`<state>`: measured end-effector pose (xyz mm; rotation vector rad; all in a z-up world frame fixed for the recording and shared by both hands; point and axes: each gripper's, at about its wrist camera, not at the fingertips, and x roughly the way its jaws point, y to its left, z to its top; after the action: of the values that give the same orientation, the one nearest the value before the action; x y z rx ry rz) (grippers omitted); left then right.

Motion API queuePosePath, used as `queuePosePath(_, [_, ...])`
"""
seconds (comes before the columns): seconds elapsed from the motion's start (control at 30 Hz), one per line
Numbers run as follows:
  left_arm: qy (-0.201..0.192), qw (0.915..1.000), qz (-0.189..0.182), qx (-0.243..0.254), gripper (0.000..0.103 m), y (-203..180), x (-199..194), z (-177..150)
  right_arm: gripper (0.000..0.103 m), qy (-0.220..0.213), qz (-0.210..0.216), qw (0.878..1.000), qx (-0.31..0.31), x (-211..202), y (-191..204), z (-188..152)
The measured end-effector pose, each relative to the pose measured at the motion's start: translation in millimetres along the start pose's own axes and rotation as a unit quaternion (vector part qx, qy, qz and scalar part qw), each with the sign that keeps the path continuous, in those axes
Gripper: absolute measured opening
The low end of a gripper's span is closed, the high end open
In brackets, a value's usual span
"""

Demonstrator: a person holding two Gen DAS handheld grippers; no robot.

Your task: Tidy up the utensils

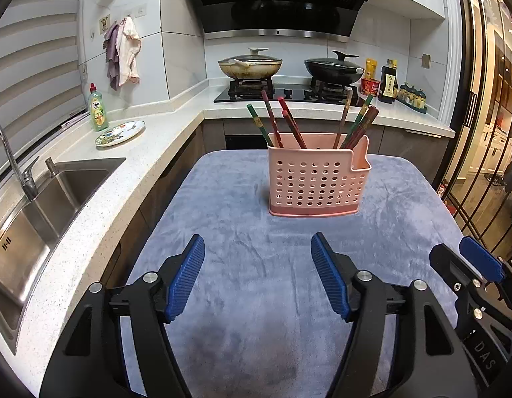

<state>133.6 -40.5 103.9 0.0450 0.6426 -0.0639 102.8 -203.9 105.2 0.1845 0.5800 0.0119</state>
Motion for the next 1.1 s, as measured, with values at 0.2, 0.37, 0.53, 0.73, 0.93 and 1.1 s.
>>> queuePosePath(0.2, [0.001,1.0000,0.004,0.000,0.075,-0.4,2.9,-2.0,0.061,0.004,-0.009,1.000,-0.001,4.9,-1.3,-1.8])
queuePosePath(0.37, [0.005,1.0000,0.006,0.000,0.078,-0.8,7.6,-3.4,0.067,0.008,-0.012,1.000,0.002,9.2,-3.4,-2.1])
queuePosePath(0.53, [0.008,0.9999,0.010,-0.003,0.086,-0.2,11.1,-4.6,0.074,0.010,-0.016,1.000,0.003,11.5,-5.6,-2.8])
queuePosePath(0.73, [0.012,0.9998,0.016,-0.003,0.091,-1.1,15.1,-5.9,0.084,0.013,-0.019,1.000,0.012,14.7,-8.7,-3.7])
queuePosePath(0.93, [0.016,0.9997,0.018,-0.003,0.095,-0.8,19.9,-7.6,0.088,0.023,-0.026,0.999,0.021,20.1,-14.7,-5.3])
queuePosePath(1.1, [0.021,0.9995,0.024,-0.004,0.096,-0.6,24.3,-9.5,0.097,0.027,-0.028,0.999,0.029,23.6,-19.0,-7.1])
